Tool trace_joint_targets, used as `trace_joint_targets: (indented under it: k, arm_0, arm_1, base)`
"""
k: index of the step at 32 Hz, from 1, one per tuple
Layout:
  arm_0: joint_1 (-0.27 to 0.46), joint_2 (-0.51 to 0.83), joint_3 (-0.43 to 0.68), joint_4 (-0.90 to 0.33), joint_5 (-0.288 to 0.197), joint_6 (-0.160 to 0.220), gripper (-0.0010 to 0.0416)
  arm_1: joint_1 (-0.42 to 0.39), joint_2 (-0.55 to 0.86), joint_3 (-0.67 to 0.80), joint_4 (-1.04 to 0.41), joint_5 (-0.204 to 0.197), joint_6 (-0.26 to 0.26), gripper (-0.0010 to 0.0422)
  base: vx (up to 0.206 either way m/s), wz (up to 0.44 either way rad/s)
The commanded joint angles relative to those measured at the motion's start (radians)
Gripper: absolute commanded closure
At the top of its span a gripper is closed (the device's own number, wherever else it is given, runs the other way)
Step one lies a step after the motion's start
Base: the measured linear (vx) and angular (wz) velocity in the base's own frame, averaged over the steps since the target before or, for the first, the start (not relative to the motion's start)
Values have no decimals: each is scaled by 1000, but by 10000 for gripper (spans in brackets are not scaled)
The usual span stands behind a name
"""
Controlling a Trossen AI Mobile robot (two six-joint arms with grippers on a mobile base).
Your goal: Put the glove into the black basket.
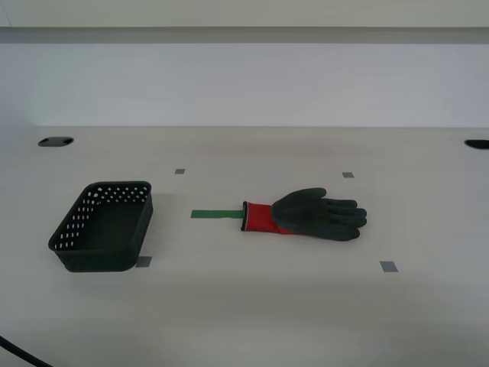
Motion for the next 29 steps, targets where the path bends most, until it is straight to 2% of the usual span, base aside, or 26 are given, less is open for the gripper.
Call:
trace_joint_targets:
  k: [1,13,17,19,21,24,29]
  arm_0:
    - [0,0,1,3,0,0,405]
    - [0,0,1,3,0,0,405]
    - [0,0,1,3,0,0,405]
    - [0,0,1,3,0,0,405]
    - [0,0,1,3,0,0,405]
    - [0,0,1,3,0,0,405]
    - [0,0,1,3,0,0,405]
  arm_1:
    - [0,-1,0,4,2,1,412]
    - [0,-1,6,5,3,0,412]
    - [0,-1,21,-12,66,-23,412]
    - [-1,-1,45,-65,101,-29,412]
    - [-2,-1,76,-135,117,-28,412]
    - [-14,-1,129,-258,118,-11,412]
    - [-77,0,225,-420,137,82,412]
  base:
    - [0,0]
    - [0,0]
    - [0,0]
    - [0,0]
    - [0,0]
    - [0,0]
    - [0,0]
